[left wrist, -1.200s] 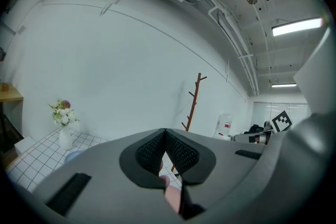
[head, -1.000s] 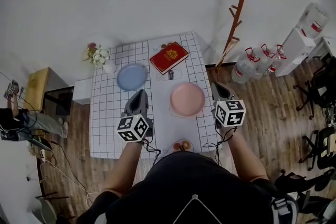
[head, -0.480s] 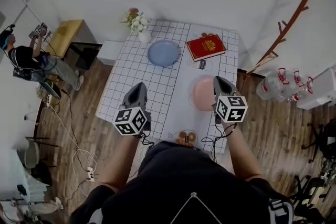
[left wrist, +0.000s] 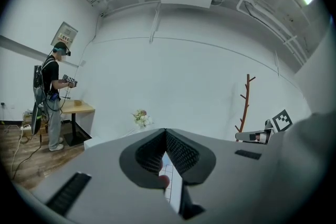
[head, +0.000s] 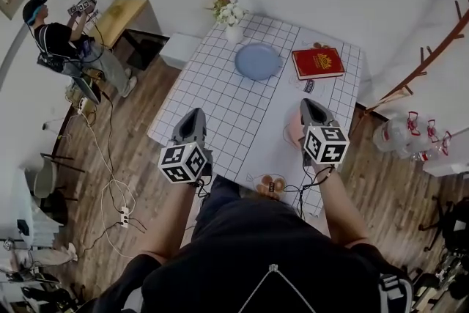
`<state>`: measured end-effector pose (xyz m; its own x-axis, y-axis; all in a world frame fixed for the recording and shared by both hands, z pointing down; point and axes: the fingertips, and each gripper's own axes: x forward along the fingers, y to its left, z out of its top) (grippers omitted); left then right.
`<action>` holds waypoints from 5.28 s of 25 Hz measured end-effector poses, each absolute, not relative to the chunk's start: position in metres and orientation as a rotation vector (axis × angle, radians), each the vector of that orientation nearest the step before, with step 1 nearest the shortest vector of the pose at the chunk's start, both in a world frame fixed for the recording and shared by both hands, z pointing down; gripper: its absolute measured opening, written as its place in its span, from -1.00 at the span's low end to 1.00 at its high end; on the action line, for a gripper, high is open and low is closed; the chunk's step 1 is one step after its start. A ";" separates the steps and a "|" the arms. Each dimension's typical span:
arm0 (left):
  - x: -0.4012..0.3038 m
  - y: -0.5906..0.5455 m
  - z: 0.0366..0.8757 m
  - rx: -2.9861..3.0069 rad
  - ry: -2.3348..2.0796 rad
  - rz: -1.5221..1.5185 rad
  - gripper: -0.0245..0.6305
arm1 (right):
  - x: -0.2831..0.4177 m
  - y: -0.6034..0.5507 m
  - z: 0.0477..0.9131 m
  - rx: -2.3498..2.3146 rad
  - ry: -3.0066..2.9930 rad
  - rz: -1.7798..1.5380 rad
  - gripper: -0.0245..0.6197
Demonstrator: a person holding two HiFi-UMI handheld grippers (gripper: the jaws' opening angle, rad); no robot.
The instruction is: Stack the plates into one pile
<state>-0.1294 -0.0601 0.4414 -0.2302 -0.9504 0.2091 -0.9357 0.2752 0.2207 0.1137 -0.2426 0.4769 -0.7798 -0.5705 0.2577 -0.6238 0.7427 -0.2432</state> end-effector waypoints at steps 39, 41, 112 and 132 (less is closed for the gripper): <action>-0.320 -0.251 0.483 2.140 -1.684 -0.005 -0.94 | -0.040 -0.274 0.498 1.586 -2.426 0.627 -0.91; -0.319 -0.256 0.493 2.126 -1.673 0.012 -0.94 | -0.047 -0.281 0.505 1.567 -2.428 0.642 -0.91; -0.315 -0.468 0.861 1.659 -1.518 0.509 -0.83 | -0.075 -0.484 0.868 1.420 -1.951 1.264 -0.80; -0.325 -0.408 0.747 1.608 -1.557 0.178 -0.89 | -0.082 -0.439 0.749 1.502 -2.124 1.337 -0.87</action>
